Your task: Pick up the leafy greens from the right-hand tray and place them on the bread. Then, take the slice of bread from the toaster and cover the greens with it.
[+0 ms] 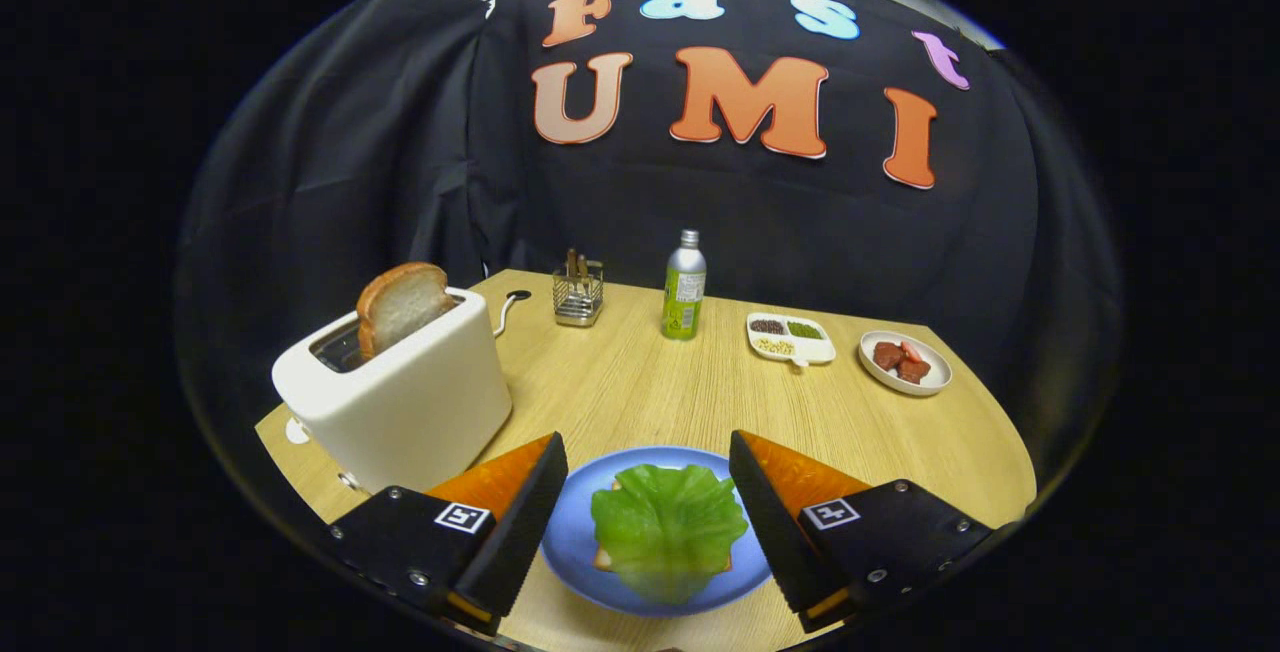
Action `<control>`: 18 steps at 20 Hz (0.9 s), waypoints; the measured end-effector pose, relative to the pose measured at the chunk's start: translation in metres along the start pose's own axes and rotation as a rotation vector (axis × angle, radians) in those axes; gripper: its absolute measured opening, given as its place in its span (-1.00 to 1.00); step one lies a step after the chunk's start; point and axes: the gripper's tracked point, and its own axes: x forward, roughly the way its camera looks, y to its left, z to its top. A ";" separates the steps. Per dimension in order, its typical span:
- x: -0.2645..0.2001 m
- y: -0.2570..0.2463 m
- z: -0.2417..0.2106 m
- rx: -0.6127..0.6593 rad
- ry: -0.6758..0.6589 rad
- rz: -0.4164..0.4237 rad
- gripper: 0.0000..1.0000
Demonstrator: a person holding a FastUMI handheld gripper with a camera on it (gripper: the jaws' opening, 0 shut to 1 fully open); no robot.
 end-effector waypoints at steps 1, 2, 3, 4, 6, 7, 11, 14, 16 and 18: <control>-0.001 0.008 0.011 -0.003 -0.011 0.004 0.95; -0.001 0.016 0.023 -0.006 -0.025 0.006 0.95; -0.001 0.022 0.034 -0.008 -0.042 -0.002 0.95; -0.001 0.030 0.045 -0.010 -0.061 -0.004 0.96; 0.000 0.052 0.061 -0.006 -0.078 0.018 0.95; 0.000 0.063 0.069 -0.003 -0.084 0.031 0.95; 0.003 0.100 0.100 0.012 -0.110 0.076 0.95; 0.007 0.128 0.110 -0.002 -0.116 0.105 0.95; 0.011 0.146 0.107 -0.015 -0.102 0.125 0.95; 0.018 0.156 0.105 -0.031 -0.094 0.120 0.95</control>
